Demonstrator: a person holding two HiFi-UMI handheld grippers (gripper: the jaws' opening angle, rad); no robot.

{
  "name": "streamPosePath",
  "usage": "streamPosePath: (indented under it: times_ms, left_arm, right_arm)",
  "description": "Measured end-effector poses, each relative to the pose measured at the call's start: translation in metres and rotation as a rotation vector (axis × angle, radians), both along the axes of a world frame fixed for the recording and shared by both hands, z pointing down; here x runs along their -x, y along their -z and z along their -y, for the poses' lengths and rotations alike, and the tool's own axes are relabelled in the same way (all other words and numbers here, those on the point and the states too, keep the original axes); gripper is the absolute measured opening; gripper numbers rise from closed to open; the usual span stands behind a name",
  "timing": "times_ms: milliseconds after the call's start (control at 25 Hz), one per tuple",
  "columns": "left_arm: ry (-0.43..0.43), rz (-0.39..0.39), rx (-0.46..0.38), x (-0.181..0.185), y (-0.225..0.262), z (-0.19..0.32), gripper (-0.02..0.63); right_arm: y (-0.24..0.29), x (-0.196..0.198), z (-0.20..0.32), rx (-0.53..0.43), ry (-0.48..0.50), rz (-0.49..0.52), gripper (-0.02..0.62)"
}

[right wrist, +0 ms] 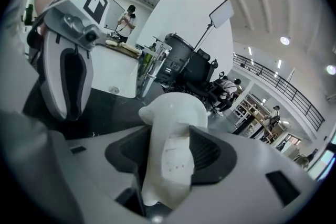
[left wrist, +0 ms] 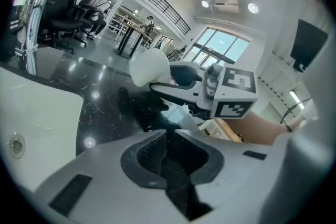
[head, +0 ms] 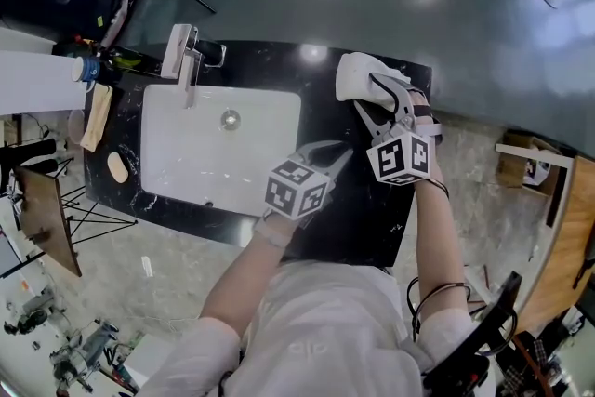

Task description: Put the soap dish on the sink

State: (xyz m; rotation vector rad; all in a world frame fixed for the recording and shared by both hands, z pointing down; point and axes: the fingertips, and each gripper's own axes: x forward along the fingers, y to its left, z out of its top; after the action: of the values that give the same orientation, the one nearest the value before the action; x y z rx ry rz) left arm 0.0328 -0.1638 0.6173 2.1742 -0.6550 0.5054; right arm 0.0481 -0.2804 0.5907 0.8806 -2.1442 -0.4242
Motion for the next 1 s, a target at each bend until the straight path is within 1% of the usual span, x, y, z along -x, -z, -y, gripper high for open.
streamPosePath:
  times_ms: [80,200,280,360,440,640,720,840,1000]
  left_arm:
    - [0.014,-0.020,0.012,0.003,0.001,0.003,0.048]
    - [0.042,-0.061,0.043,0.006,0.002,0.007,0.043]
    - [0.063,-0.089,0.067,0.009,0.002,0.010,0.041]
    - [0.077,-0.103,0.080,0.010,0.002,0.012,0.037]
    - [0.078,-0.095,0.076,0.010,0.003,0.012,0.035]
    - [0.047,-0.030,0.029,0.006,0.001,0.006,0.029]
    - [0.035,-0.015,0.015,0.004,0.000,0.004,0.029]
    - [0.038,-0.021,0.018,0.006,0.000,0.005,0.029]
    - [0.070,-0.056,0.045,0.010,0.000,0.009,0.023]
  right_arm:
    - [-0.007,0.005,-0.001,0.006,0.028,-0.061,0.244]
    - [-0.020,0.011,-0.005,0.013,0.088,-0.186,0.244]
    - [-0.027,0.013,-0.006,0.023,0.105,-0.238,0.244]
    - [-0.030,0.014,-0.006,0.037,0.108,-0.269,0.244]
    - [-0.031,0.015,-0.005,0.048,0.100,-0.280,0.244]
    - [-0.031,0.016,-0.003,0.062,0.086,-0.285,0.244]
    - [-0.032,0.015,-0.003,0.060,0.082,-0.289,0.244]
    - [-0.034,0.016,-0.003,0.037,0.070,-0.302,0.244]
    - [-0.036,0.017,-0.003,0.014,0.067,-0.314,0.244]
